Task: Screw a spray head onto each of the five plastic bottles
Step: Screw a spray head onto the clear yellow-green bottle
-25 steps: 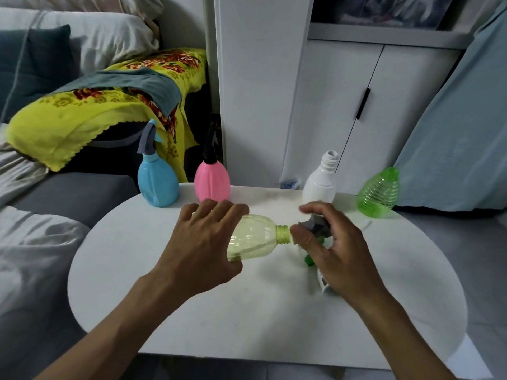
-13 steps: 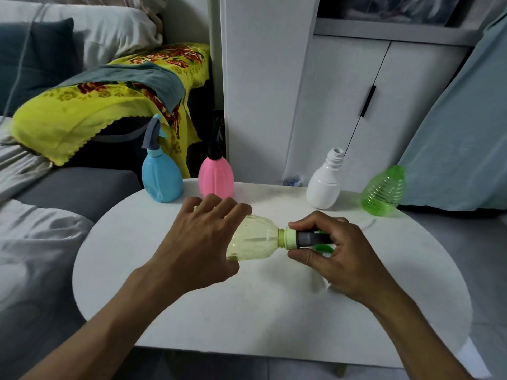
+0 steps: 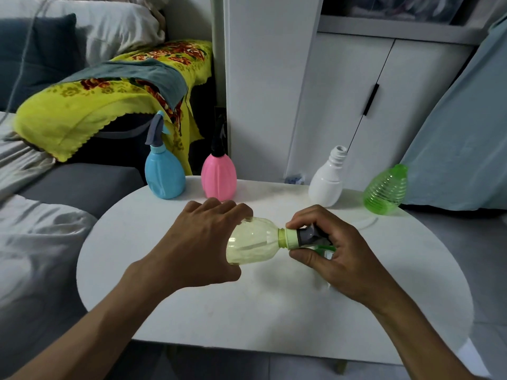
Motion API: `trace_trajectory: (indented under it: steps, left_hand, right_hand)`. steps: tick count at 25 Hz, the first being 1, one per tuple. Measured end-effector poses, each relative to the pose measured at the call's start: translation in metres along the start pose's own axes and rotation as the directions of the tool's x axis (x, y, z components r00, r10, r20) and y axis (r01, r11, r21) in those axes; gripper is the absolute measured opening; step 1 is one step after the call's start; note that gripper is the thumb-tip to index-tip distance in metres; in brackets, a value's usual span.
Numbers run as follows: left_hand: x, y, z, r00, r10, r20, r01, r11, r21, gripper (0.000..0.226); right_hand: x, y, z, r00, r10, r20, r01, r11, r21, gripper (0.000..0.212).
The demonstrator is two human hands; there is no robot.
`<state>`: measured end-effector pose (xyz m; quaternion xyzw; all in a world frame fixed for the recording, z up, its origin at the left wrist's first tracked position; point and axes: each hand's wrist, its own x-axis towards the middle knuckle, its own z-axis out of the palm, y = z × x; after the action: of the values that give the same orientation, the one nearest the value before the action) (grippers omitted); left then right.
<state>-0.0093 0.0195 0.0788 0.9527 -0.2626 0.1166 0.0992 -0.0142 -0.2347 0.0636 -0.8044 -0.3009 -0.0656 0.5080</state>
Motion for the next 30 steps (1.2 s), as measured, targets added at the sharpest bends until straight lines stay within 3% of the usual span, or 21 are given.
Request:
trace_trajectory:
  steps: [3, 11, 14, 17, 22, 30]
  left_hand:
    - [0.000, 0.003, -0.002, 0.999, -0.035, 0.019, 0.035, 0.999, -0.023, 0.078]
    - [0.005, 0.020, -0.002, 0.989, -0.009, -0.145, 0.049, 0.960, 0.276, 0.076]
    - [0.007, 0.020, -0.004, 0.985, -0.013, -0.169, 0.063, 0.954, 0.294, 0.076]
    - [0.007, 0.022, -0.002, 0.987, -0.002, -0.161, 0.054, 0.947, 0.317, 0.077]
    - [0.007, 0.019, -0.003, 0.984, -0.006, -0.179, 0.063, 0.948, 0.313, 0.078]
    - [0.007, 0.022, 0.001, 0.974, 0.035, -0.223, 0.038, 0.949, 0.314, 0.078]
  right_hand:
    - [0.001, 0.002, 0.005, 1.000, -0.015, -0.027, 0.015, 1.000, -0.022, 0.030]
    - [0.001, 0.002, 0.011, 0.985, 0.103, -0.140, -0.090, 0.991, 0.097, 0.026]
    - [0.001, 0.002, 0.011, 0.984, 0.106, -0.146, -0.091, 0.990, 0.105, 0.035]
    - [0.003, 0.001, 0.010, 0.979, 0.108, -0.175, -0.099, 0.993, 0.060, 0.022]
    - [0.000, 0.000, 0.012, 0.979, 0.134, -0.155, -0.125, 0.990, 0.071, 0.046]
    - [0.001, -0.001, 0.005, 0.975, 0.140, -0.173, -0.140, 0.990, 0.014, 0.029]
